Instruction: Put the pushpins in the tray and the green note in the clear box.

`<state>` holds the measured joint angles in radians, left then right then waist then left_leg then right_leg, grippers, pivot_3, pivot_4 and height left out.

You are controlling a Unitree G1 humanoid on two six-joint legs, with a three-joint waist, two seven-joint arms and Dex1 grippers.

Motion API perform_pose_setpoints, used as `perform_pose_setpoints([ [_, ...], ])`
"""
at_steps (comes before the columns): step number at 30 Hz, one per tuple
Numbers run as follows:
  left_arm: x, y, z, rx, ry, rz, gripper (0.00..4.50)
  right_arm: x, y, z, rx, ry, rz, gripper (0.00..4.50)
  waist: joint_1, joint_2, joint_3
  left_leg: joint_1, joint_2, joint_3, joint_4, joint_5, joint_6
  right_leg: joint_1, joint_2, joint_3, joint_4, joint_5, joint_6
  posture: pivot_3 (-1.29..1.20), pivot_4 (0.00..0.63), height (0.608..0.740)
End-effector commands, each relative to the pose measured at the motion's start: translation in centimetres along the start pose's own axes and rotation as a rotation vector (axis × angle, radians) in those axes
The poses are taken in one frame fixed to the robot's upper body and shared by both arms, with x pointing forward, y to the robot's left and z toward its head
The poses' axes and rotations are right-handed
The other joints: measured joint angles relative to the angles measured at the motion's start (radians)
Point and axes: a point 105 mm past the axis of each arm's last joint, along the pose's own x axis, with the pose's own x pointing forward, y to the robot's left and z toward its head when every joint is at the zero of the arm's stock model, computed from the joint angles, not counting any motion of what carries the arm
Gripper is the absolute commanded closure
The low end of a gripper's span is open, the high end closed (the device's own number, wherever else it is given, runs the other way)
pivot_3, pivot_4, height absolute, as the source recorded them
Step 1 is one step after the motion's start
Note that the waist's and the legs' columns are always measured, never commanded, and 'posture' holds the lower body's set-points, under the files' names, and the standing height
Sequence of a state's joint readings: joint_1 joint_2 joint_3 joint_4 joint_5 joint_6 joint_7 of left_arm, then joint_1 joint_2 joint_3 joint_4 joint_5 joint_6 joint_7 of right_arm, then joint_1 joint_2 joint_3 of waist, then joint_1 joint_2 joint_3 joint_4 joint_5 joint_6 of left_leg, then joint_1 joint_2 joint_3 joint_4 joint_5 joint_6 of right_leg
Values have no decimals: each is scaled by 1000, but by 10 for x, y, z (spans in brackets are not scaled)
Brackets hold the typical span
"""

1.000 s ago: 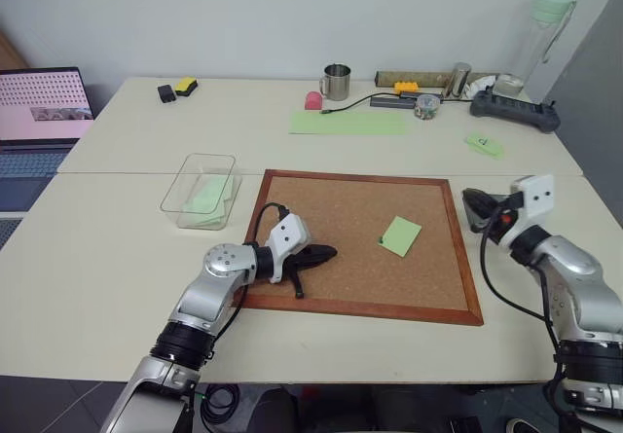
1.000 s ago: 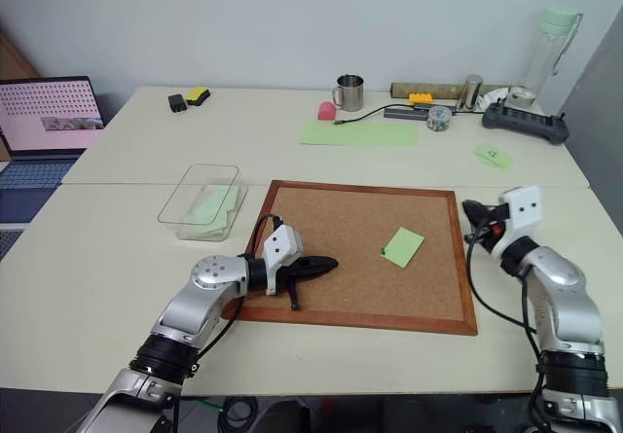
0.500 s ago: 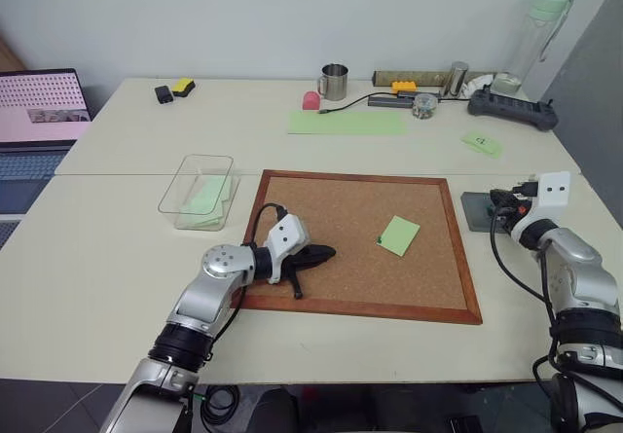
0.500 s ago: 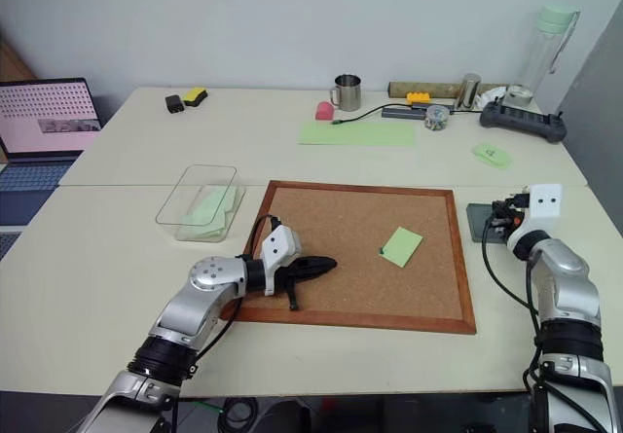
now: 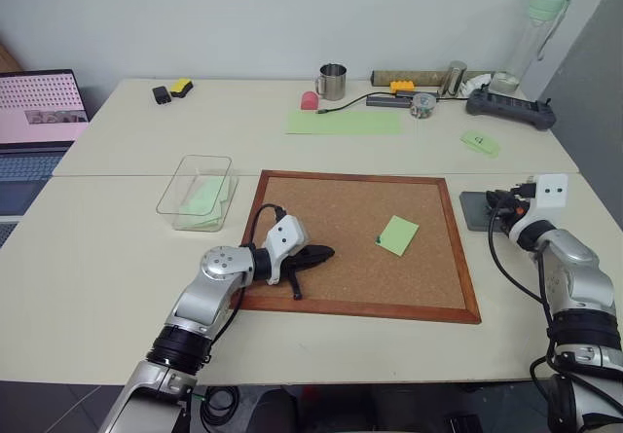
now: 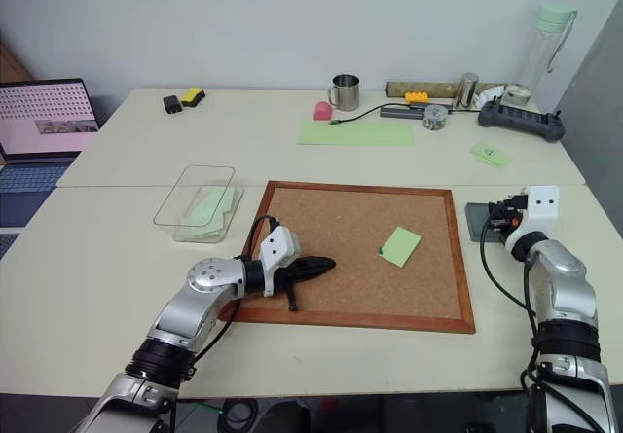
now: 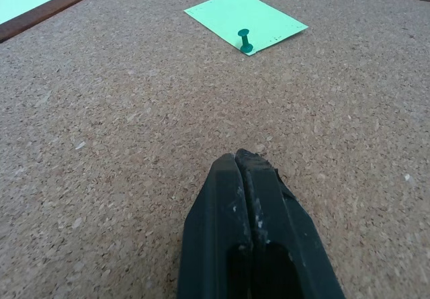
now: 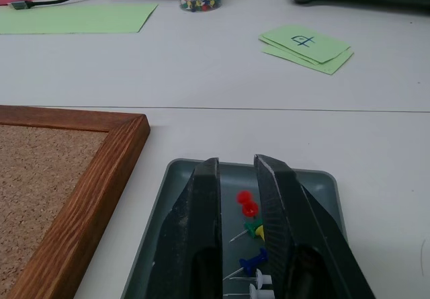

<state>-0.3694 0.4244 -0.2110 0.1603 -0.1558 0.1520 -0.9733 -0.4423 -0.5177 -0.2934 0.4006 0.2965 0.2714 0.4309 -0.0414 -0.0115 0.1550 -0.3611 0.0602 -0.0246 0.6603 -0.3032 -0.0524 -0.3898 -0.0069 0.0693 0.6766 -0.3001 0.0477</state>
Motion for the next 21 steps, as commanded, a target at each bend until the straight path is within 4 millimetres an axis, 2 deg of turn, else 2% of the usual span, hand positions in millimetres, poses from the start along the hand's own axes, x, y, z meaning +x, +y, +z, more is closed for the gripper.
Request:
perform_pose_setpoints([
  [1,-6,0,-21,-45,82,10,4500,-3,-8,10,-17,-42,-31,2992,0,0,0,0,0,0,0,0,0,0,0,0,0,0,0,0,150,740],
  [8,-5,1,-21,-44,81,9,4500,-4,-10,12,-40,-53,-45,2887,0,0,0,0,0,0,0,0,0,0,0,0,0,0,0,0,150,740],
  [10,-5,1,-21,-43,81,9,4500,-6,-1,15,-68,-66,2,2887,0,0,0,0,0,0,0,0,0,0,0,0,0,0,0,0,150,740],
  [12,-6,1,-21,-44,81,9,4500,-8,18,14,-102,-68,99,2887,1,0,0,0,0,0,0,0,0,0,0,0,0,0,0,0,150,740],
  [15,-6,1,-22,-44,82,9,4500,-18,60,9,-131,-57,283,2887,-1,0,0,0,0,0,0,0,0,0,0,0,0,0,0,0,150,740],
  [21,-7,0,-22,-49,82,10,4500,-48,142,-8,-199,-27,629,2887,-1,1,0,0,0,-1,0,0,0,0,0,-1,1,0,0,0,150,740],
])
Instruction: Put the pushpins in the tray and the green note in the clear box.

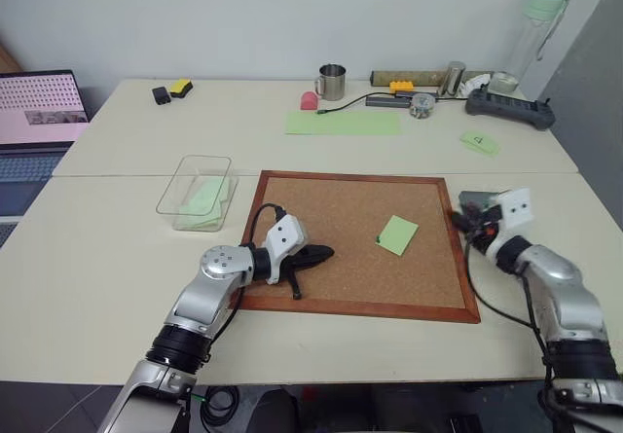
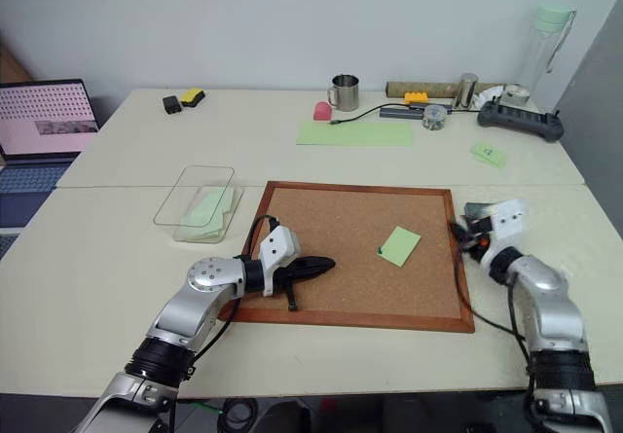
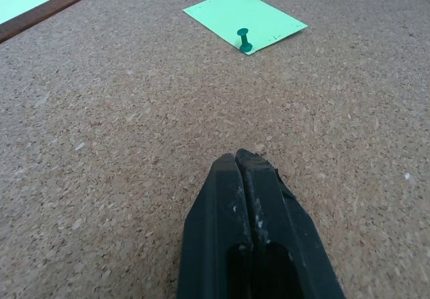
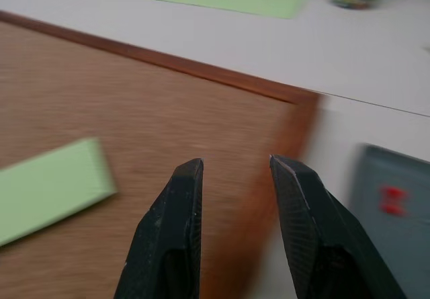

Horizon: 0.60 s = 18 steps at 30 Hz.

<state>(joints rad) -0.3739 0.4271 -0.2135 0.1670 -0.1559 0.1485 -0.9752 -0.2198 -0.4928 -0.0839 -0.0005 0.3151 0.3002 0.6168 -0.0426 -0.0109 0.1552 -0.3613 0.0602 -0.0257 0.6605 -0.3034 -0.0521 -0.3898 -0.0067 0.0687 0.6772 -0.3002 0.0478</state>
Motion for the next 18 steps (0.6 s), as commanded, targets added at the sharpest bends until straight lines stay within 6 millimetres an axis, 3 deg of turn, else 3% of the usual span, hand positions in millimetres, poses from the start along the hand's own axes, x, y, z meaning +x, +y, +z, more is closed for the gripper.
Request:
perform_pose_setpoints([
  [1,-7,0,-22,-52,79,12,4500,3,50,12,-59,-30,210,2887,0,0,0,0,0,0,0,0,0,0,0,0,0,0,0,0,150,740],
  [4,-7,-1,-22,-53,80,11,4500,7,75,11,-34,-32,292,2887,0,0,0,0,0,0,0,0,0,0,0,0,0,0,0,0,150,740],
  [7,-7,-1,-22,-52,80,9,4500,15,85,8,-19,-21,304,2887,0,0,0,0,0,-1,0,0,0,0,0,-1,0,0,0,0,150,740],
  [18,-10,1,-22,-46,86,17,4500,36,80,1,-21,19,243,2887,1,-1,0,0,0,-1,0,0,0,0,0,-1,0,0,-1,0,150,740],
])
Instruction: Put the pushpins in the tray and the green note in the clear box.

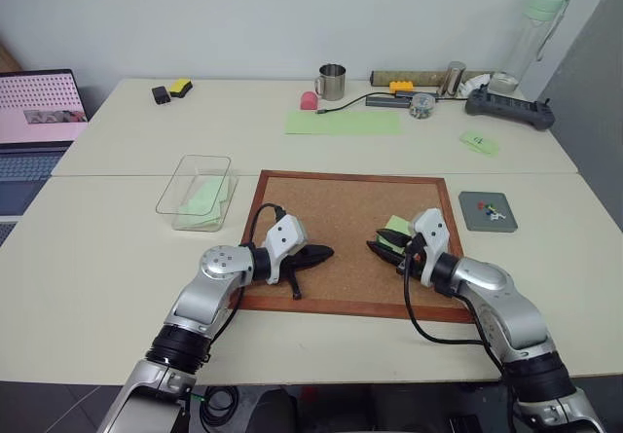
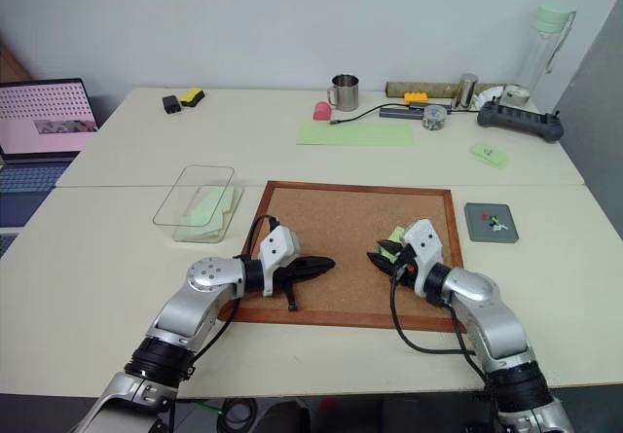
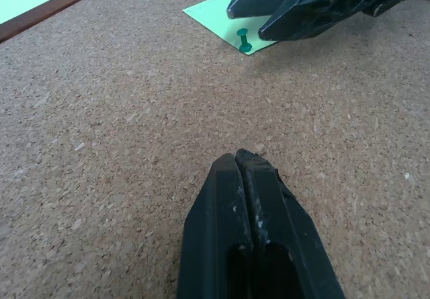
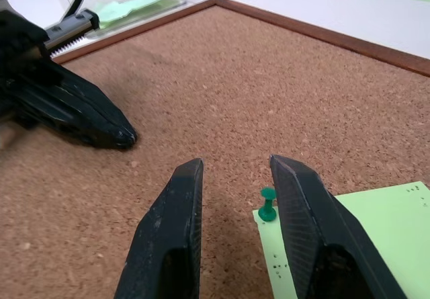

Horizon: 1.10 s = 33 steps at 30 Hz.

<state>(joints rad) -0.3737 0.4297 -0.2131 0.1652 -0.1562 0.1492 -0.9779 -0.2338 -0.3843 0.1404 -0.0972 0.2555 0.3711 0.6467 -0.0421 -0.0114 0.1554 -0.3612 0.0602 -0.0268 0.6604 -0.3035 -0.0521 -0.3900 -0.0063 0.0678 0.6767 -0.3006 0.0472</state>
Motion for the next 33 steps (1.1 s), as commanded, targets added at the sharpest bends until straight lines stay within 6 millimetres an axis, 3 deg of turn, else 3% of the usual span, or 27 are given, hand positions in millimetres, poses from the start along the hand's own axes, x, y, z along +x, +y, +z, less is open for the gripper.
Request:
perform_pose_setpoints([
  [1,-9,1,-22,-48,84,20,4500,2,-6,5,-18,-5,-34,2887,0,0,0,0,0,0,0,0,0,0,0,0,0,0,0,0,150,740],
  [11,-9,0,-22,-50,83,26,4500,2,-5,0,4,5,-36,2887,0,0,0,0,0,0,0,0,0,0,0,0,0,0,0,0,150,740],
  [15,-9,1,-22,-48,82,26,4500,3,-4,1,15,-2,-39,3426,-1,0,0,0,0,0,0,0,0,0,0,0,0,0,0,0,150,740],
  [20,-9,1,-22,-46,83,26,4500,2,-5,1,21,-1,-46,4445,-1,0,0,0,0,0,0,0,0,0,0,0,0,0,0,0,150,740],
  [25,-9,1,-22,-47,83,25,4500,0,-8,2,17,-4,-52,4477,-2,0,0,0,0,0,0,0,0,0,0,0,0,0,0,0,150,740],
  [33,-11,1,-23,-49,85,27,4500,-4,10,43,-46,-158,49,4477,-2,0,1,-1,0,0,0,-1,1,-1,0,0,0,0,0,0,150,740],
])
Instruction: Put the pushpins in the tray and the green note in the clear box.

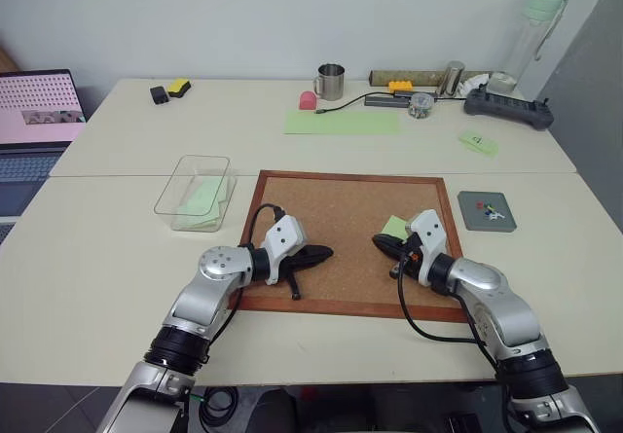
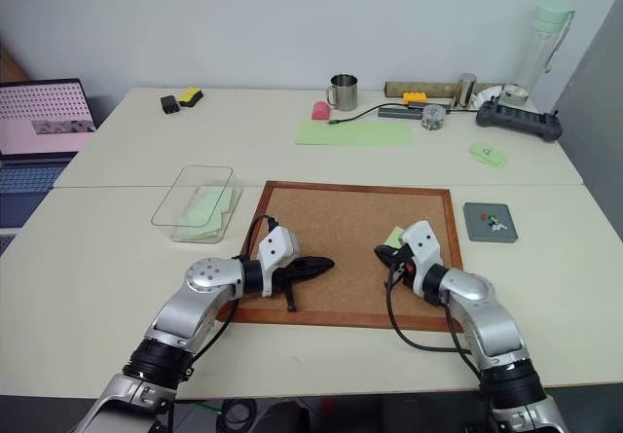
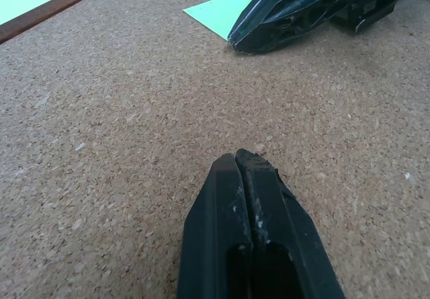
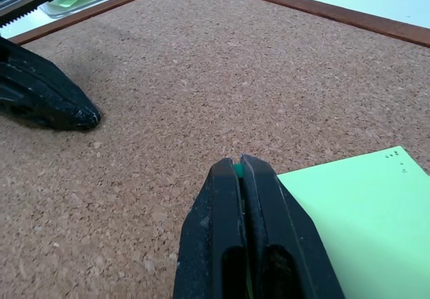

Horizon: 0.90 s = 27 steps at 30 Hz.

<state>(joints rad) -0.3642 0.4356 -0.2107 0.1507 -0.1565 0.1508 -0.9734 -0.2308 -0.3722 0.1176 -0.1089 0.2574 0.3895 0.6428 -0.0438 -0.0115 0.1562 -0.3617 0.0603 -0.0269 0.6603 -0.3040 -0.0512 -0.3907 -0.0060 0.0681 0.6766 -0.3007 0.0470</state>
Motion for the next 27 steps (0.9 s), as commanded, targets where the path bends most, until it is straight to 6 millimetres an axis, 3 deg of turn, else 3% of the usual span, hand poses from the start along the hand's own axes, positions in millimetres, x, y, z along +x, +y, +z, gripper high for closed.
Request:
perform_pose_setpoints([
  [1,-9,1,-23,-53,84,20,4500,-3,13,43,-68,-154,70,4477,-1,0,0,0,0,0,0,0,0,0,0,0,0,0,0,0,150,740],
  [10,-5,5,-16,-70,53,32,4500,-5,11,39,-187,-107,78,4477,-1,0,0,0,0,-1,0,0,1,0,1,0,0,0,0,0,150,740],
  [14,-6,18,5,-155,-34,54,4500,-9,16,34,-387,-52,144,4477,1,-2,2,0,0,-1,0,0,1,0,1,0,0,0,0,0,150,740],
  [20,0,33,54,-319,-196,33,3377,-10,20,36,-599,-30,222,4500,5,-6,6,-2,0,-2,1,0,1,-1,1,-1,0,0,0,0,150,740],
  [21,1,33,62,-356,-214,15,3203,-10,21,37,-636,-26,240,4500,8,-6,7,-2,0,-2,1,0,1,-2,0,-1,0,0,0,0,150,740],
  [27,7,14,89,-509,-265,-153,3203,-12,22,40,-807,-13,315,4500,12,-7,7,-3,0,-2,1,0,1,-2,0,-1,-2,0,0,0,150,740],
])
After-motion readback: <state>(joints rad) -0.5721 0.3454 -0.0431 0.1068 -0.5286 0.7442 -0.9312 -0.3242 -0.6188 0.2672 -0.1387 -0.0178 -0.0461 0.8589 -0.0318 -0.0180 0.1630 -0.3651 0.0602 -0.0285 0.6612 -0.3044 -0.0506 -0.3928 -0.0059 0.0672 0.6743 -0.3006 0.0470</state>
